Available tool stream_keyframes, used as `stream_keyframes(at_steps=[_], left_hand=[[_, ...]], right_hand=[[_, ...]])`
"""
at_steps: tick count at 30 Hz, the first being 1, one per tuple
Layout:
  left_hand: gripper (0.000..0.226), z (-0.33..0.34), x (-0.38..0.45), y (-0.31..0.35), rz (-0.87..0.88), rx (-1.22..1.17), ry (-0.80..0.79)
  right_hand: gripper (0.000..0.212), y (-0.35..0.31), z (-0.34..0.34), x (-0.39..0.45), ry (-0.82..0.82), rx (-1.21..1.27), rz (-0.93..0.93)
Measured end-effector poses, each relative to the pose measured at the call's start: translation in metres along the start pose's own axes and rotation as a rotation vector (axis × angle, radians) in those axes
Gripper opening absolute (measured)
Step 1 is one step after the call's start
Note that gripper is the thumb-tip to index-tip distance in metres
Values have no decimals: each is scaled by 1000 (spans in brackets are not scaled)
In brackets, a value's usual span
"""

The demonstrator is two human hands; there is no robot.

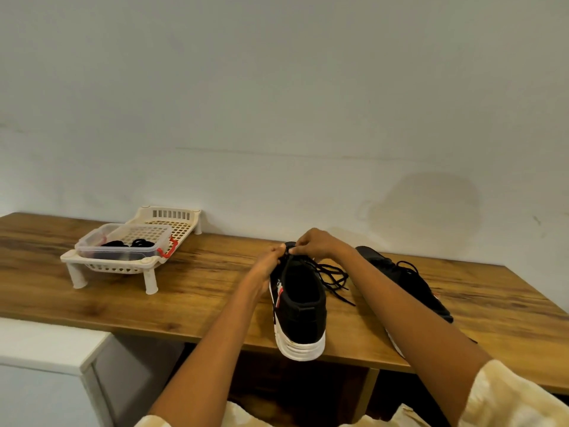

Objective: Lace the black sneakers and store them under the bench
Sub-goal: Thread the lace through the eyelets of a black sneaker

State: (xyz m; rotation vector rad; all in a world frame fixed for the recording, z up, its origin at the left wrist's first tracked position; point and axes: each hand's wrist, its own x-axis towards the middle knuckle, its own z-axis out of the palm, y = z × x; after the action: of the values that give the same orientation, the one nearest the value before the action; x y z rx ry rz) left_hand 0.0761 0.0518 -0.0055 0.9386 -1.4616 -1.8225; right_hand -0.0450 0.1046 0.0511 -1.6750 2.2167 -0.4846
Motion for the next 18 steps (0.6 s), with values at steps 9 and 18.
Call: stream_keyframes(at_steps=[9, 18], left_hand=[[19, -1, 1, -2, 84, 112, -11], [4, -4, 0, 1, 204, 155, -152]], right_hand=[[25, -6, 3, 8, 193, -60, -7], [33, -12, 0, 13, 135, 247, 79]])
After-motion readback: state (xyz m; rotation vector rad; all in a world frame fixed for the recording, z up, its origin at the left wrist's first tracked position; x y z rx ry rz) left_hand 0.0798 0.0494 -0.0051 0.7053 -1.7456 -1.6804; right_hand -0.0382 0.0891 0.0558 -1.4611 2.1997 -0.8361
